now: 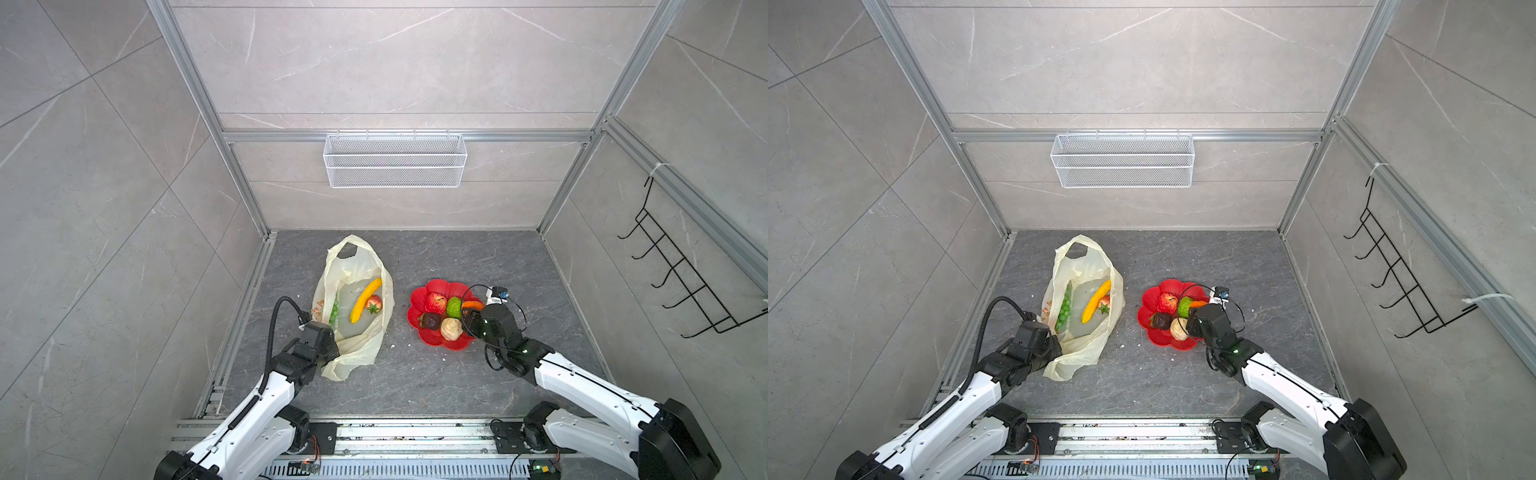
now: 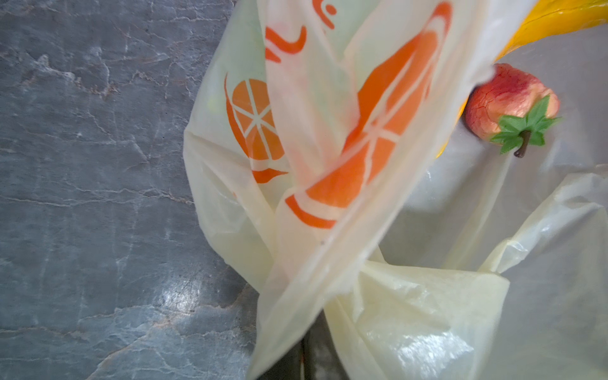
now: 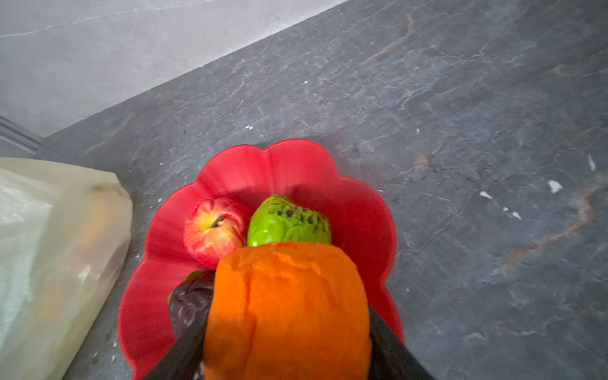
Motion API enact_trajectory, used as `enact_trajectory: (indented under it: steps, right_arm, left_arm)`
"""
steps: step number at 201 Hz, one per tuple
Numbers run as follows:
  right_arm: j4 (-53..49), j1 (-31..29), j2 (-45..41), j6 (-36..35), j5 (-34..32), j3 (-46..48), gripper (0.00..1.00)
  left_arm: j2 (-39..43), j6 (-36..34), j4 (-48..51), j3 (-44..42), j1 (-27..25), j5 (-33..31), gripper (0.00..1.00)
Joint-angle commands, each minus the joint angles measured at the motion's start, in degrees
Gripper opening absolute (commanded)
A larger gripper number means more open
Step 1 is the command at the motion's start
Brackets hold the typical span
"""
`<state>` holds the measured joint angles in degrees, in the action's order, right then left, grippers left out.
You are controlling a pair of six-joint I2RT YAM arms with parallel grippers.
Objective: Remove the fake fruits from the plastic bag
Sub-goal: 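Lower the orange fruit into the red bowl and open the right gripper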
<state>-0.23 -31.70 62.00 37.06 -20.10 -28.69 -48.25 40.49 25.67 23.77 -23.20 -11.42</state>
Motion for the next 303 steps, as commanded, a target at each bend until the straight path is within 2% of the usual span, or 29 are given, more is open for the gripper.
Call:
enact_trajectory:
  steps: [1, 60, 91, 147, 236, 303]
  right_arm:
    - [-1.88, 1.19, 3.29, 2.05, 0.23, 0.29, 0.62]
    - [-0.08, 1.21, 8.19, 2.06, 1.26, 0.44, 0.63]
    - [3.06, 1.18, 11.59, 1.36, 5.29, 0.18, 0.65]
    - [4.67, 1.12, 14.63, 0.56, 7.00, -0.90, 0.67]
    - [0.46, 1.10, 11.34, 1.15, 5.82, -1.91, 0.77]
    - [-4.33, 1.12, 6.52, 1.70, 3.50, -3.03, 0.76]
  left_arm:
    - [0.20, -0.68, -0.47, 1.99, 0.26, 0.35, 0.00]
    - [0.59, -0.59, -0.60, 1.85, 0.26, 0.34, 0.00]
    - [-0.07, -0.68, -0.76, 2.06, 0.26, 0.35, 0.00]
    - [0.27, -0.68, -0.64, 1.89, 0.26, 0.24, 0.00]
    - [0.30, -0.68, -0.73, 1.98, 0.26, 0.17, 0.00]
    - [0.40, -0.81, -0.87, 1.89, 0.26, 0.29, 0.00]
